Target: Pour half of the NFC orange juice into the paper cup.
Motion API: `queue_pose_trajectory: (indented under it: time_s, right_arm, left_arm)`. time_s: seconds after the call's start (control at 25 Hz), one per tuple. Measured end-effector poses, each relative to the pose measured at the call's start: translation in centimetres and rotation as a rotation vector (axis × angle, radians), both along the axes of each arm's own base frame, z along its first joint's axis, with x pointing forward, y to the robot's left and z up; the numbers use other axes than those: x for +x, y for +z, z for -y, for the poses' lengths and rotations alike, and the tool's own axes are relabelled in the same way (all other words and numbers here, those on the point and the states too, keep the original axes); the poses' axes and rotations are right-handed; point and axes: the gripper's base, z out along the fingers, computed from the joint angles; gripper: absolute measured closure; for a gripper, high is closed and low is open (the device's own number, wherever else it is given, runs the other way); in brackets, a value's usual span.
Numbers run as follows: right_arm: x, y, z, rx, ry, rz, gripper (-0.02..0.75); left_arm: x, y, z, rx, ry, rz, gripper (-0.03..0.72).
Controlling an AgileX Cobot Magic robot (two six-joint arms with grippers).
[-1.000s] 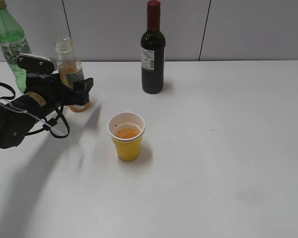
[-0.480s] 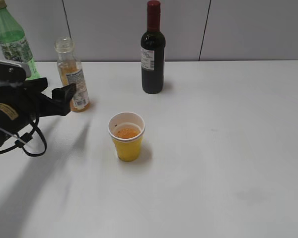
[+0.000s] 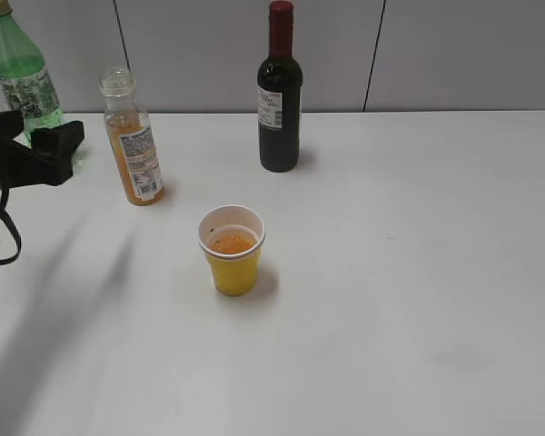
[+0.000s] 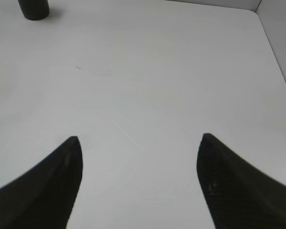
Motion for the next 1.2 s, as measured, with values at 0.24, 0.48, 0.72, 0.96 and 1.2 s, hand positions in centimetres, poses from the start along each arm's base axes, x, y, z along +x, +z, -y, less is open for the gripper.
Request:
queue_pose_trajectory:
  time_s: [0.24, 0.48, 0.72, 0.96, 1.2]
  right_arm:
    - [0.0, 0.0, 0.0, 0.000, 0.000, 0.000, 0.170]
    - [0.0, 0.0, 0.0, 0.000, 0.000, 0.000, 0.170]
    - [0.0, 0.0, 0.0, 0.000, 0.000, 0.000, 0.170]
    - [0.0, 0.0, 0.0, 0.000, 0.000, 0.000, 0.170]
    - [0.0, 0.0, 0.0, 0.000, 0.000, 0.000, 0.170]
  left_arm:
    - [-0.7, 3.4, -1.3, 0.041, 0.001, -0.072, 0.089]
    - [0.1, 6.8, -1.4, 0.105, -0.012, -0.260, 0.092]
    - [0.0, 9.1, -1.5, 0.108, 0.000, -0.410, 0.095]
    - [-1.9, 10.2, -1.7, 0.084, 0.006, -0.561, 0.095]
    - [-5.4, 11.7, -1.7, 0.028, -0.007, -0.692, 0.095]
